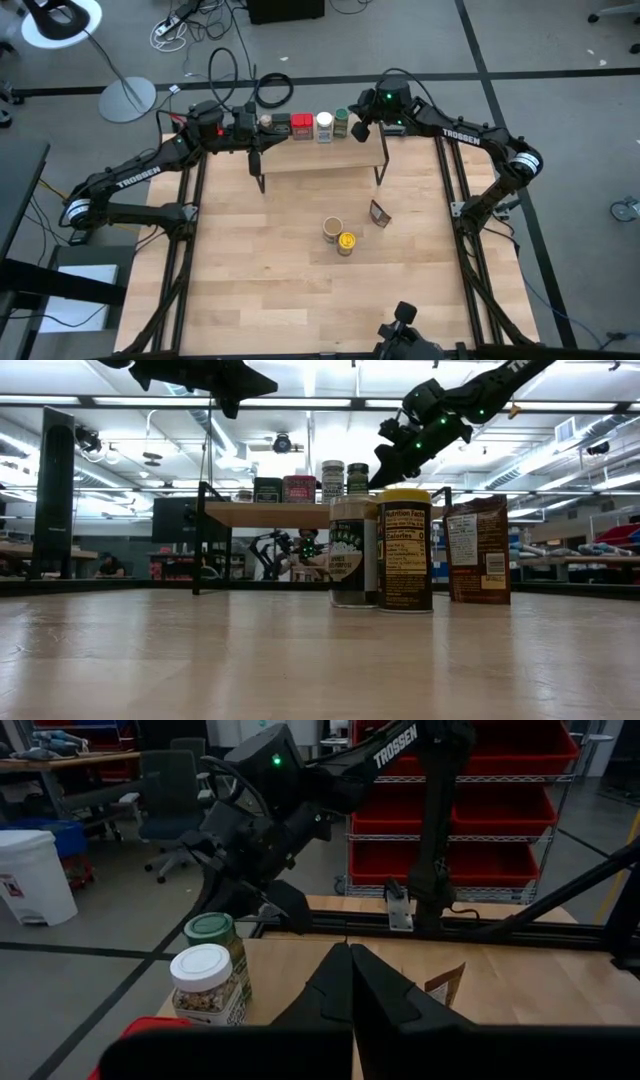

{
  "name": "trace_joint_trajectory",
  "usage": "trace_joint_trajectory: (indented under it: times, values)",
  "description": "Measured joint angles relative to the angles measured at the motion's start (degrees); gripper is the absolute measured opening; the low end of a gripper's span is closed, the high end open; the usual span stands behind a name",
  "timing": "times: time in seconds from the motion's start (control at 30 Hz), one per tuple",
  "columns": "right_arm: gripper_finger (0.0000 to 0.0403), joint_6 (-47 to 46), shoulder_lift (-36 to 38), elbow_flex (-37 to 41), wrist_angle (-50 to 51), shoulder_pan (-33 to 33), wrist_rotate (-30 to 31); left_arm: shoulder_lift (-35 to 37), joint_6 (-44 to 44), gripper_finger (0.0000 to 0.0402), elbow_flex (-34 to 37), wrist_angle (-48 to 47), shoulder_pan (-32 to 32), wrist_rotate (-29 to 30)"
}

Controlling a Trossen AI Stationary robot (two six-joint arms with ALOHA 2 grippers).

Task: Shelf spices
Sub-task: Adjust the green seasoning bottle on the shelf

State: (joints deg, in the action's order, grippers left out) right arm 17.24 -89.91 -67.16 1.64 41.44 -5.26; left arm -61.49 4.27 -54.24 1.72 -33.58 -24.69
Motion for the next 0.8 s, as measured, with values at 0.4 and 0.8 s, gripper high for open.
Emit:
trace_joint_trajectory:
  times: [0.4, 0.8]
  values:
    - [0.0, 0.9, 0.0, 0.0, 0.2, -0.2, -4.9, 0.0, 0.0, 0.0001, 0.0, 0.0, 0.0, 0.0]
    - [0.0, 1.4, 0.0, 0.0, 2.5, -1.1, -5.8, 0.0, 0.0, 0.0001, 0.0, 0.0, 0.0, 0.0]
